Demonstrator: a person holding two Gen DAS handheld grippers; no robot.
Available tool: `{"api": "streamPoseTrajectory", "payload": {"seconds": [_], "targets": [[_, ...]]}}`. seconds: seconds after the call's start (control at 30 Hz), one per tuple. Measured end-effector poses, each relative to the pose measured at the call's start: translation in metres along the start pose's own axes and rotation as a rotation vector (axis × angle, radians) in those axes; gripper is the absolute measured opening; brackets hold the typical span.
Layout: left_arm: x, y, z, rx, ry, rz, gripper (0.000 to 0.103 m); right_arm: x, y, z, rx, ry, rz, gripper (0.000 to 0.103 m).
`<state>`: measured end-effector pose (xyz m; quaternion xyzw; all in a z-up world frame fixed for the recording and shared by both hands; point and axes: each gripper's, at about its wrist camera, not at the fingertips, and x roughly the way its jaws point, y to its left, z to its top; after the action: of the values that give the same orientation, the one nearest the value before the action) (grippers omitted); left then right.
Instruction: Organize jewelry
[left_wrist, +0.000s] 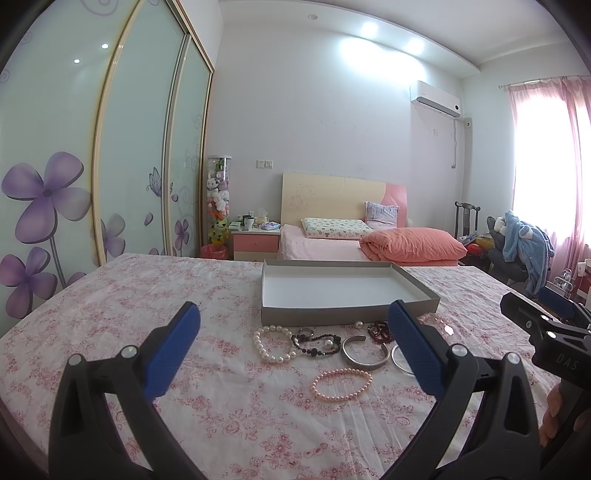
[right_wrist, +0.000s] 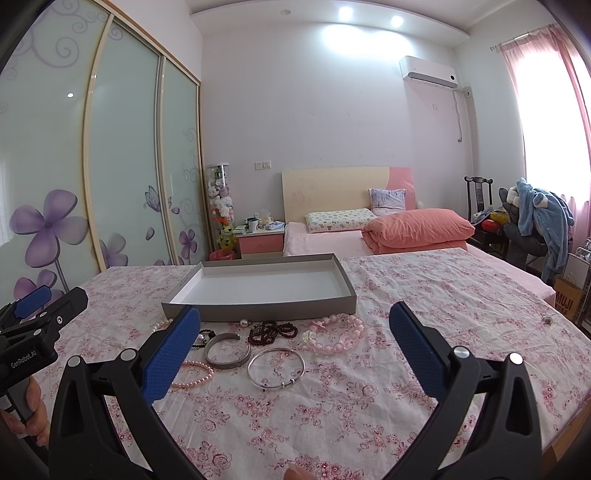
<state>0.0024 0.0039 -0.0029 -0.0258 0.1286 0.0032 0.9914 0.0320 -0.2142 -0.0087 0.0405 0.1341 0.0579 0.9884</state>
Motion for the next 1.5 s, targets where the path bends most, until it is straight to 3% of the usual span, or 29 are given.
{"api": "streamPoseTrajectory", "payload": {"seconds": [0.93, 1.1, 1.3, 1.37, 1.43, 1.5], "targets": [[0.01, 0.0, -0.008, 0.001, 0.025, 0.002, 0.099, 0.006, -0.002, -0.007, 0.006, 0.027, 0.002, 0.101], [0.034, 0.002, -0.018, 0.013, 0.13, -0.004, 0.099, 0.034, -0.016, -0.011, 0.031, 0.154, 0.009, 0.101], [0.07, 0.003, -0.023, 0.014, 0.311, -0.058, 0.099, 0.08, -0.027, -0.015, 0.069, 0.406, -0.003, 0.101], [0.082, 0.001, -0.027, 0.023, 0.372, -0.077, 0.099, 0.096, -0.027, -0.02, 0.068, 0.496, 0.004, 0.096], [0.092, 0.0, -0.029, 0.026, 0.413, -0.091, 0.099, 0.11, -0.024, -0.026, 0.064, 0.559, 0.028, 0.083], [0.098, -0.001, -0.033, 0.026, 0.448, -0.104, 0.099, 0.121, -0.019, -0.032, 0.05, 0.616, 0.047, 0.082]]}}
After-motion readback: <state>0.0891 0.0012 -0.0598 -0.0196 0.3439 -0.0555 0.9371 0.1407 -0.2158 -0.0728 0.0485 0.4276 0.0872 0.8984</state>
